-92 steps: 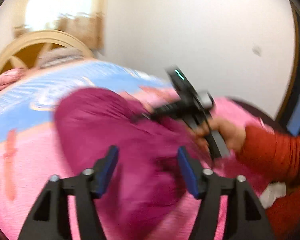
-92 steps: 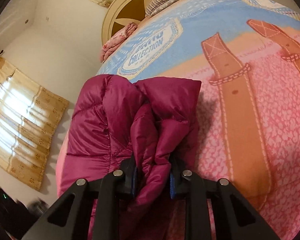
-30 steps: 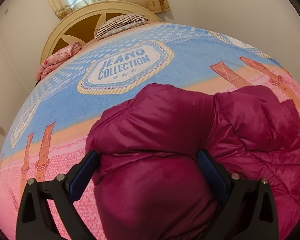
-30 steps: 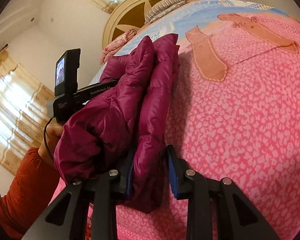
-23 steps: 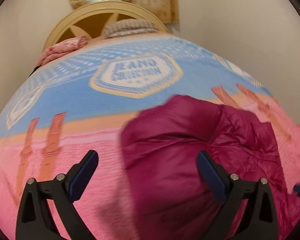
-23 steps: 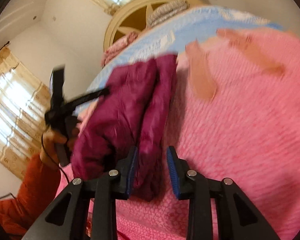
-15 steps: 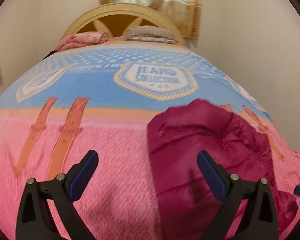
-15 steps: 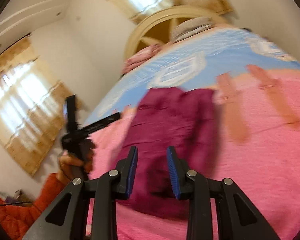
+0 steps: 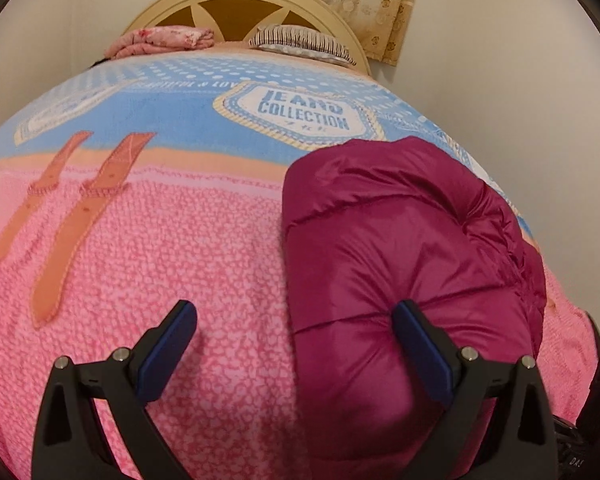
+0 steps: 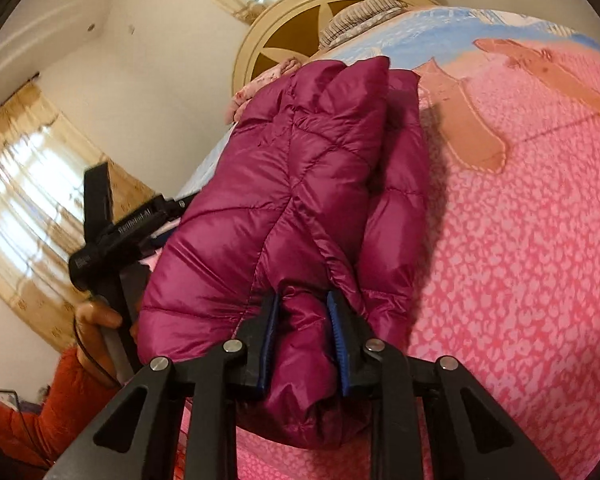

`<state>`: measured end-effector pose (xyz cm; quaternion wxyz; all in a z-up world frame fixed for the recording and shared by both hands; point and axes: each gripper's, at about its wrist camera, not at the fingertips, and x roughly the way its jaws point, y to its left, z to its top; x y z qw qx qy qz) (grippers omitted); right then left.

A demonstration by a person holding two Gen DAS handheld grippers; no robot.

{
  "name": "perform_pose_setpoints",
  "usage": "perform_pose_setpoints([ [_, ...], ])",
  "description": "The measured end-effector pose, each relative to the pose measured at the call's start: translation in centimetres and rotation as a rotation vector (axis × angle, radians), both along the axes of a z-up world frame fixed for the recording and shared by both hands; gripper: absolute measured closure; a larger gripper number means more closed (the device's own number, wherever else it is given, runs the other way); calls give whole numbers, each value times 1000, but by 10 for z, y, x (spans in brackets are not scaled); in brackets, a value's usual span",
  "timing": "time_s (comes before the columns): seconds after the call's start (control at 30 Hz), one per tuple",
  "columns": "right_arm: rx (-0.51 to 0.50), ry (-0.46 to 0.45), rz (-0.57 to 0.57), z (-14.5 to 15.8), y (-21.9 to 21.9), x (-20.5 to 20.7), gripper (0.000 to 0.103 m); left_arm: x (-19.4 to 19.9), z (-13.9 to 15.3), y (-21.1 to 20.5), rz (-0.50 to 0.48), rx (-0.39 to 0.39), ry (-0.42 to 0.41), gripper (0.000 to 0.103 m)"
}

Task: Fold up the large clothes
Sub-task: 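Grasp the rolled jacket with the left gripper while the right gripper grasps its side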

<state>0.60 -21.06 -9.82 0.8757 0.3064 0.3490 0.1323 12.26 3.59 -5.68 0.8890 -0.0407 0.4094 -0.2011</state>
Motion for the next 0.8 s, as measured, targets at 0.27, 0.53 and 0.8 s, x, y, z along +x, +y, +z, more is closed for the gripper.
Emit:
perform_pose_setpoints([
  [0.27,106,-99,-92,60,-44,0,6,4,23,45,63,-248,13,1],
  [0.53,-87,4,-113,59,-65,65,5,30,1,1,-40,-292,178,0],
  [0.8,-132,74,-60,12,-61,111,5,39,-27,-16,-106,-317,259,0],
])
